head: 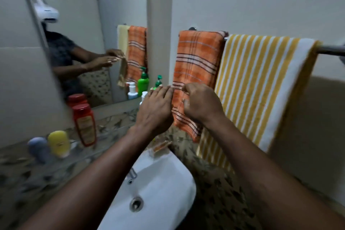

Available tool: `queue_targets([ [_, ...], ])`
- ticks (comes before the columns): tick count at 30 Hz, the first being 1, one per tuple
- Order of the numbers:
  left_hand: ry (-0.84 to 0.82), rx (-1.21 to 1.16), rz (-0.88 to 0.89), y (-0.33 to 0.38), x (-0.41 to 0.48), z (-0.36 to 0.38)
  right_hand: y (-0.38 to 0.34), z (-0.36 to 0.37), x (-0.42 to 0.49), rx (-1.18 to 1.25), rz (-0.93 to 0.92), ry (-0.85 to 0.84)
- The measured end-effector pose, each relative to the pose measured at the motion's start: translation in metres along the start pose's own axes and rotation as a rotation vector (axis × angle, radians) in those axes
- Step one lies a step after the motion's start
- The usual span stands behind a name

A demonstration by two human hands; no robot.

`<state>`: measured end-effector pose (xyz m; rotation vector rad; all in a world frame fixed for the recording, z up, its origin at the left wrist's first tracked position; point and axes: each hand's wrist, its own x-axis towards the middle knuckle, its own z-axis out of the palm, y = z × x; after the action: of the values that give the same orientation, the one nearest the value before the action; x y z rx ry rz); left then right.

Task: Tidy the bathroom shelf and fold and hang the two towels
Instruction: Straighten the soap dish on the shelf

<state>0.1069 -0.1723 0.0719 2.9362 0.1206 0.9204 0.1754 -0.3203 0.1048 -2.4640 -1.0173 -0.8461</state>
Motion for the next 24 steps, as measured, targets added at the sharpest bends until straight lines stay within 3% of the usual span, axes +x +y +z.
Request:
queue_targets([
  [11,-0.136,0.167,-0.484,0.009,-0.106,-0.014,-0.047,0.040,-0.031,0.233,-0.285,-0.249],
  [24,-0.371,0.136,-0.553,-0.023,-0.172,0.067,-0.054,0.145,-0.085,0.163,-0.143,-0.562],
])
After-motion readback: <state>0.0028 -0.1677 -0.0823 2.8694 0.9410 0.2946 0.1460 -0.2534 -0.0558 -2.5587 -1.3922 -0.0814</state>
